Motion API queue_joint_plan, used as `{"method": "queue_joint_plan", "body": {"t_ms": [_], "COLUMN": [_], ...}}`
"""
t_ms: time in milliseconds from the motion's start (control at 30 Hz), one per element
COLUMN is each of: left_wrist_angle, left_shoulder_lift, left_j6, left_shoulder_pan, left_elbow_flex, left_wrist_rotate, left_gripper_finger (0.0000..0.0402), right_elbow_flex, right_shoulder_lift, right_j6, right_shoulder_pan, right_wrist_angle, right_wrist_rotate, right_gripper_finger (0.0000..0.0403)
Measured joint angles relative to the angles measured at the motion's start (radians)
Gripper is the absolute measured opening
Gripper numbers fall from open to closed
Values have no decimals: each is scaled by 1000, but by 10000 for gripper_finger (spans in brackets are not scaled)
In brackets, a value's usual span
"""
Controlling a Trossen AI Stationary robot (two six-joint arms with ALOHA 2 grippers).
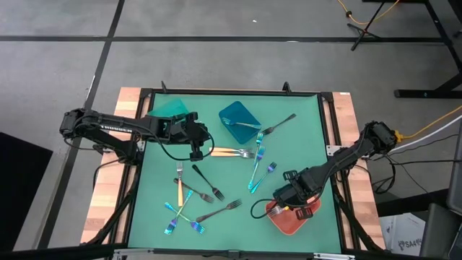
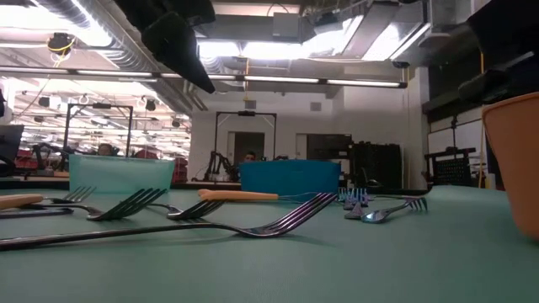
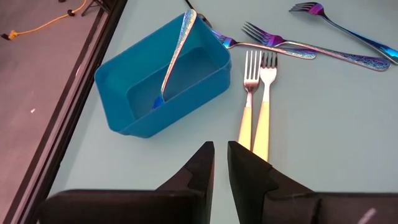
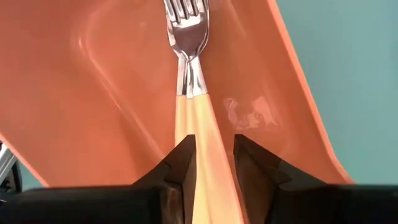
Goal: Sort silverware by color (type)
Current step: Put the black fork into the green bin
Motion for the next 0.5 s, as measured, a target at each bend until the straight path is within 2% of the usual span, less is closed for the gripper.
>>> {"method": "queue_joint_plan", "body": {"t_ms": [333,500], "left_wrist_angle": [2,33], "left_shoulder_lift": [0,0], "left_j6": [-28,-115], "left_shoulder_pan": [0,0], "left_elbow_flex": [0,0], "left_wrist_rotate": [0,0], "left_gripper_finger": [39,39], "right_elbow_flex": [0,0], "right_shoulder_lift": [0,0], "right_j6": [-1,-2], "right_shoulder_pan": [0,0], "right_wrist_angle": [0,-1], "right_wrist_rotate": [-4,-72], "right_gripper_finger": [97,97]}}
